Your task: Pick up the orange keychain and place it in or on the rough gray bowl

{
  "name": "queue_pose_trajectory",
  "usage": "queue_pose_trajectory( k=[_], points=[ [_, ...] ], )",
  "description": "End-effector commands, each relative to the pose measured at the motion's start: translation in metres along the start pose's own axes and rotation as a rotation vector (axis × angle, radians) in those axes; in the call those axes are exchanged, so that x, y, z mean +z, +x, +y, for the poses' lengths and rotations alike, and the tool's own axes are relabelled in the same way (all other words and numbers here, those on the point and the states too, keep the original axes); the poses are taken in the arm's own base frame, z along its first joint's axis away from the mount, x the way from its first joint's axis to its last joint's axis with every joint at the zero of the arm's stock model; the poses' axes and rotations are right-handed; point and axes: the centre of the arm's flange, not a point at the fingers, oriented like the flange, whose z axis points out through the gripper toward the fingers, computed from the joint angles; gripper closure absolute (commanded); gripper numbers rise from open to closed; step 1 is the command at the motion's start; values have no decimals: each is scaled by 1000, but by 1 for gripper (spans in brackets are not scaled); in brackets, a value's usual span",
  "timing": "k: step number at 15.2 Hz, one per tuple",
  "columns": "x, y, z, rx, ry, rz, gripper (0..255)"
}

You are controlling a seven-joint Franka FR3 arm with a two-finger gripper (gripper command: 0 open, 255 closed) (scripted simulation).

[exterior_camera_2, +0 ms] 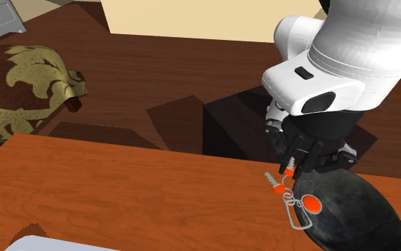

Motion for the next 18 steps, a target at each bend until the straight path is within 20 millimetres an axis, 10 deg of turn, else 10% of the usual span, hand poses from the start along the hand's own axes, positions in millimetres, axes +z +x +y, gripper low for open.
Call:
queue_pose_trajectory(
  k=[1, 9, 18],
  points=[
    [-1, -11, -23, 1, 0, 0, 255],
    [-6, -60, -116, 1, 0, 0, 255],
    [36, -63, -121, 1, 0, 0, 255]
  ],
)
